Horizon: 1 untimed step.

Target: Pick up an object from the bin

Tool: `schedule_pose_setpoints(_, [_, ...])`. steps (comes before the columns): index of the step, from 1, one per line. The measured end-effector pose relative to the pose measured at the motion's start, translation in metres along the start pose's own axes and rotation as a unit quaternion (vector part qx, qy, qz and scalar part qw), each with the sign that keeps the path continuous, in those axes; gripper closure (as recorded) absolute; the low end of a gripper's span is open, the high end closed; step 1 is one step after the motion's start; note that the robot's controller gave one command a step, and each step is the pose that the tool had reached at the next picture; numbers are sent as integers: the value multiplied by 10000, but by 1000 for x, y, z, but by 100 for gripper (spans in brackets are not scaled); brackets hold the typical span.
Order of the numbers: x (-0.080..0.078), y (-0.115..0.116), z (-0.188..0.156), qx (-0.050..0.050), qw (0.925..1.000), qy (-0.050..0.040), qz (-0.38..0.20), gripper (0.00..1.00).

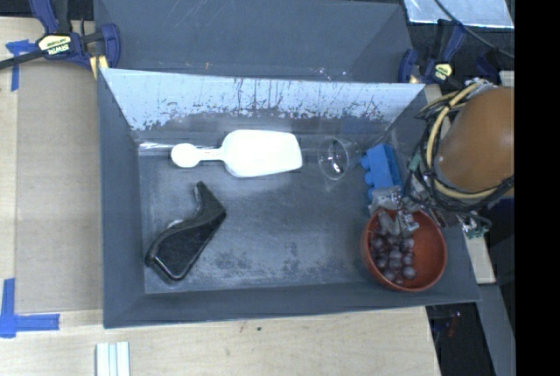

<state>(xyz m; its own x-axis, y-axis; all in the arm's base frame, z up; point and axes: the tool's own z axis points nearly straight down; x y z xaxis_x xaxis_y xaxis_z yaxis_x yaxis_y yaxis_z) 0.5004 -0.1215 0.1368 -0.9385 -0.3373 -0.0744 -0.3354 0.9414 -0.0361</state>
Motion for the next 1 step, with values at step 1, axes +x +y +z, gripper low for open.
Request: schedule_pose_setpoints(1, [-1, 0, -13, -6, 10000, 2, 9, 100])
